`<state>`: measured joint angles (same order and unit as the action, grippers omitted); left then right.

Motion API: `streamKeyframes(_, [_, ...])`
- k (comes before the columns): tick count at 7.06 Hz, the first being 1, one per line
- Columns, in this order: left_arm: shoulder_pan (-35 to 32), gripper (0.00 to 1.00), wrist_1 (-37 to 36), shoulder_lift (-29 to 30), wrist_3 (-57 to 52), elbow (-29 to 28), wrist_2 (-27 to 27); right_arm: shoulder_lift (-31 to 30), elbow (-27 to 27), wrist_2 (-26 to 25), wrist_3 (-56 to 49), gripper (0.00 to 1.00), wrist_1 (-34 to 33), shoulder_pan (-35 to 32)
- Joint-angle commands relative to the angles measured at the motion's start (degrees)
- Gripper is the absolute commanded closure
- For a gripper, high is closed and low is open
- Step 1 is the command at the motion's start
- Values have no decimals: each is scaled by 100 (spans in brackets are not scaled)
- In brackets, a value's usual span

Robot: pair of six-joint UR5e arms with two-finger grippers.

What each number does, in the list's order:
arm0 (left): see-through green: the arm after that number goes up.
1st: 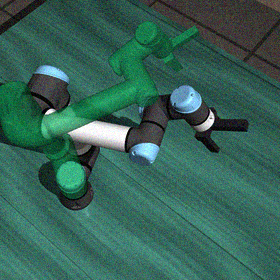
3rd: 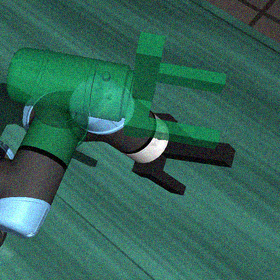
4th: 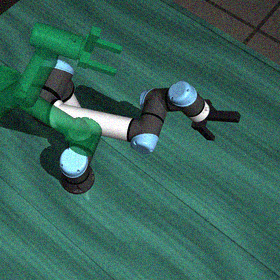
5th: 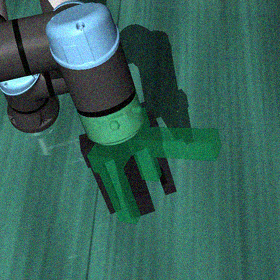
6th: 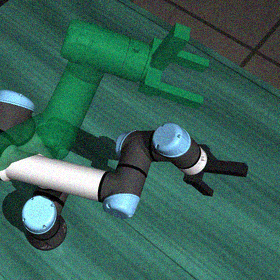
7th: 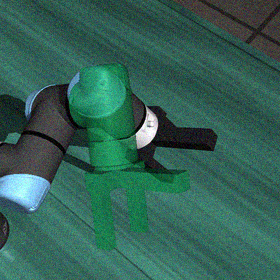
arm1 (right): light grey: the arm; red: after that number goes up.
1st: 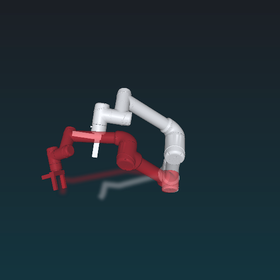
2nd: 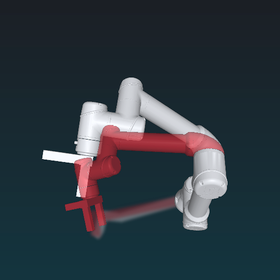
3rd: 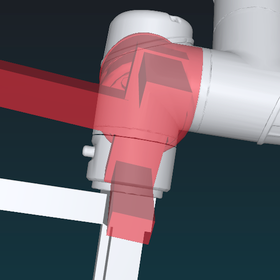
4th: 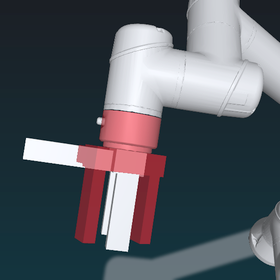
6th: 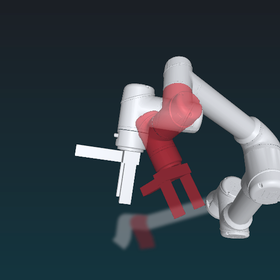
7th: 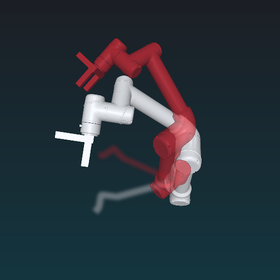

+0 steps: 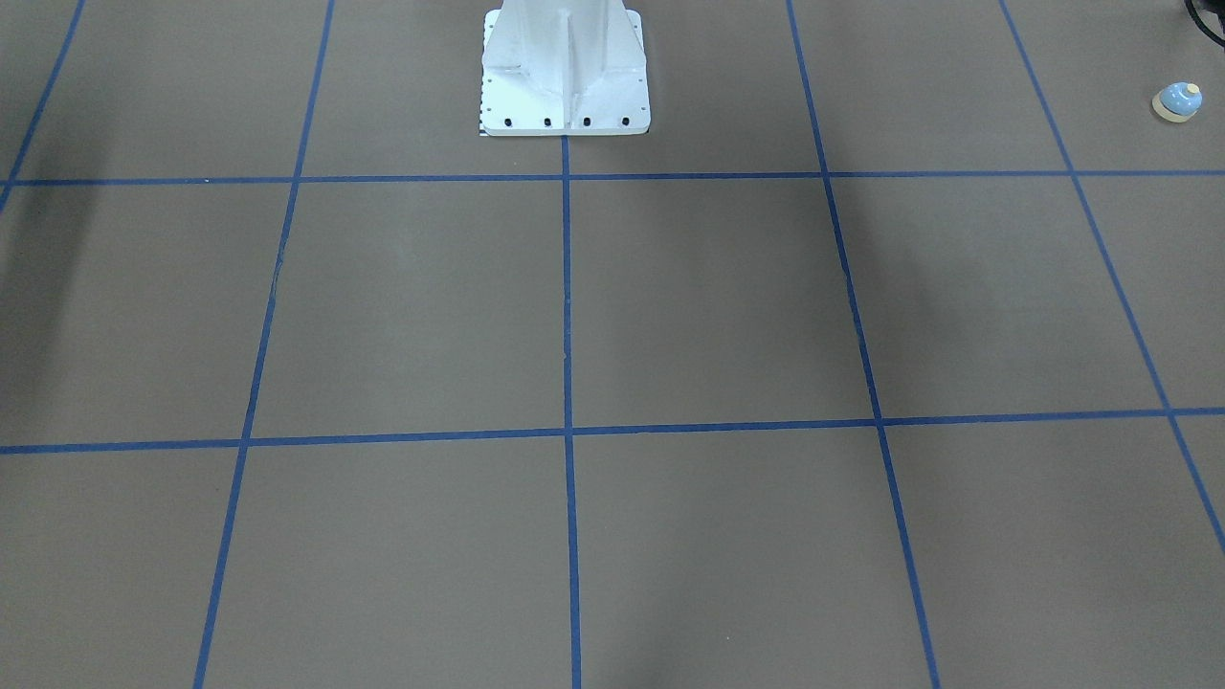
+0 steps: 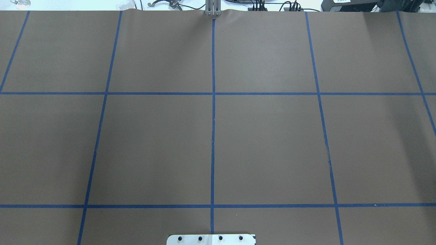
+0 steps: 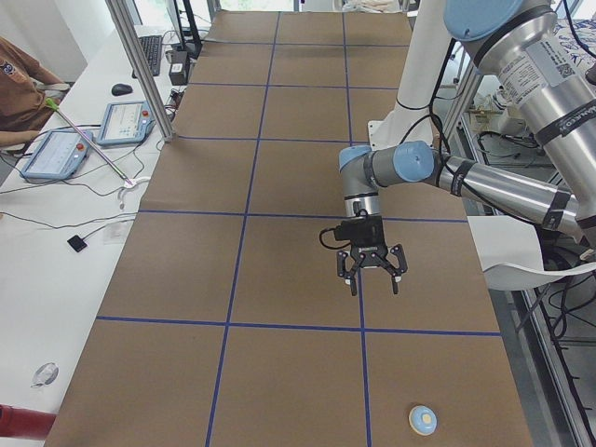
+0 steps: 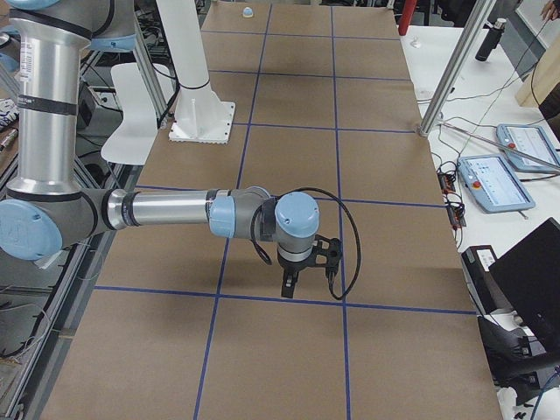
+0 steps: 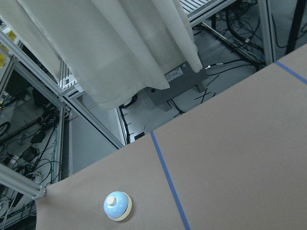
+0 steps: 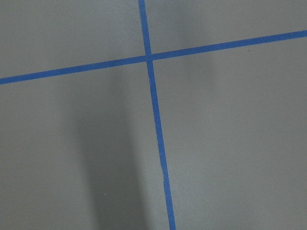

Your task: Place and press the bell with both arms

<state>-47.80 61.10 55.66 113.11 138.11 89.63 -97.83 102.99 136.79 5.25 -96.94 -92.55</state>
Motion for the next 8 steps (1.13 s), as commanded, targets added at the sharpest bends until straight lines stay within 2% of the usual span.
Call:
streamKeyframes(1, [559,0,24,-231,1341,-493,-42,62,2,-4,-7,0,0,0])
streamKeyframes(3, [1129,0,94,-494,2168,-531,-130,62,72,-4,-7,0,0,0])
streamKeyframes(6, [2043,0,244,-513,3136,-986,-130,62,55,-39,-24,0,-9,0])
streamKeyframes(8, [2440,0,681,-513,3515,-1476,-130,62,55,-47,-24,0,-9,0])
